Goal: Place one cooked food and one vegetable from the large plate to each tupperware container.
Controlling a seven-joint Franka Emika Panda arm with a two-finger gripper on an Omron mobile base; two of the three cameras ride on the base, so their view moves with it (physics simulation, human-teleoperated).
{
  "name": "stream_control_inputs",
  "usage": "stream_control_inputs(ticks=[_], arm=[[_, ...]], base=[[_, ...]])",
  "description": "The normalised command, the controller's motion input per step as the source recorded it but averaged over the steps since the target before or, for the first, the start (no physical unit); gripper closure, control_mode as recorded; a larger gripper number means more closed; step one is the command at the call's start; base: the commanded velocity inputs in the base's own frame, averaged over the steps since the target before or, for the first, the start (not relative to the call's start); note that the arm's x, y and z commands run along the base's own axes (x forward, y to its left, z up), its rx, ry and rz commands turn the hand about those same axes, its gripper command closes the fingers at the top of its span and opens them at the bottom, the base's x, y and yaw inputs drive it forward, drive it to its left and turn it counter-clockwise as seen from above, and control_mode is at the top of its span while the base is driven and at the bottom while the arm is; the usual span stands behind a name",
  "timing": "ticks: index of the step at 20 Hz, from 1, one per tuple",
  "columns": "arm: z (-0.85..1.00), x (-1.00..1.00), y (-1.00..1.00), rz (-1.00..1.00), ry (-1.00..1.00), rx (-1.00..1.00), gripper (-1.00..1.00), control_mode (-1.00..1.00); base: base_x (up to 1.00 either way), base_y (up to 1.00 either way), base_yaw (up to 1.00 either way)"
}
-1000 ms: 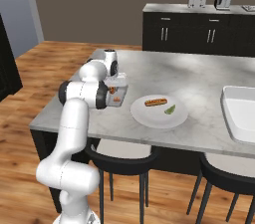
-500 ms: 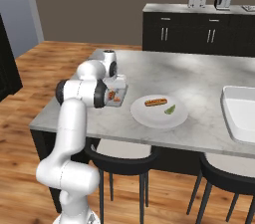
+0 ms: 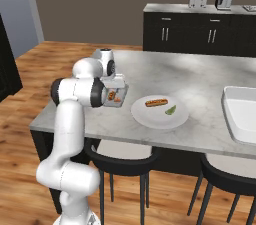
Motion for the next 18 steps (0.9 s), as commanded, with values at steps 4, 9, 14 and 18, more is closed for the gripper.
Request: stream_control_inputs(ticks=[4, 9, 14, 18], arm=[[0.87, -0.4, 0.03, -0.06, 0.0, -0.19, -1.0, -1.0], [0.19, -0.67, -0.31, -0.22, 0.2, 0.01, -1.0, -1.0], [0.17, -0.96, -0.58, -0.28, 0.23, 0.19, -1.0, -1.0], [0.22, -1.0, -0.17, -0.12, 0.06, 0.2, -1.0, -1.0]], base=[[0.0, 0.0, 0.0], [0.0, 0.0, 0.0], [0.0, 0.0, 0.0], [0.0, 0.0, 0.0]])
